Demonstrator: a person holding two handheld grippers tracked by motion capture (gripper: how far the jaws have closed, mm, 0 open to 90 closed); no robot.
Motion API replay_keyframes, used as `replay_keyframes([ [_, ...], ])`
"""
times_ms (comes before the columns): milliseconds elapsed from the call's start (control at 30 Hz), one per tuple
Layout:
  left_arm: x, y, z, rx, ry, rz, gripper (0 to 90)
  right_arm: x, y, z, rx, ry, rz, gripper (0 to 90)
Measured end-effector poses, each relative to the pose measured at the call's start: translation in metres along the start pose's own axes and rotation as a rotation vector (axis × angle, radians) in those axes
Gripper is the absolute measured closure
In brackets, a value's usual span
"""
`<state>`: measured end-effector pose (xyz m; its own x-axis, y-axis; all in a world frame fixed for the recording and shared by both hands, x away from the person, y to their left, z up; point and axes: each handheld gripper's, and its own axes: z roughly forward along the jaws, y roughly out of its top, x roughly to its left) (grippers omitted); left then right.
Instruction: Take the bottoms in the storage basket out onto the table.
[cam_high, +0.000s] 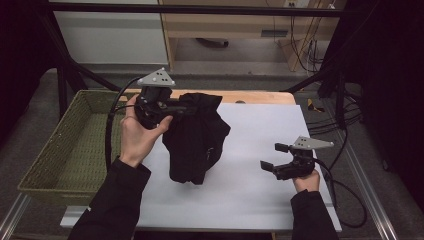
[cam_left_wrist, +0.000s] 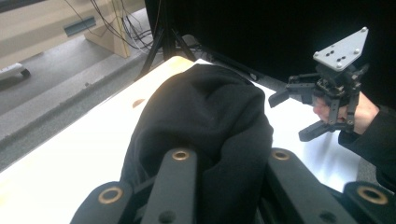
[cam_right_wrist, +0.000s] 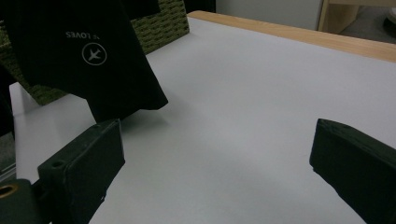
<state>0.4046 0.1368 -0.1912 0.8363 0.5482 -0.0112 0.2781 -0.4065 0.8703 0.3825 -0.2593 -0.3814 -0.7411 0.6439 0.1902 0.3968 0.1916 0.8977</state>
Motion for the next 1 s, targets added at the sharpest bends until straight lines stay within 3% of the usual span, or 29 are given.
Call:
replay_keyframes([
  [1000,0.004,-0.038,0.042,0.041,-0.031,-0.023,79.8,0.0,0.0,0.0,0.002,-0.002,0.001,3.6],
])
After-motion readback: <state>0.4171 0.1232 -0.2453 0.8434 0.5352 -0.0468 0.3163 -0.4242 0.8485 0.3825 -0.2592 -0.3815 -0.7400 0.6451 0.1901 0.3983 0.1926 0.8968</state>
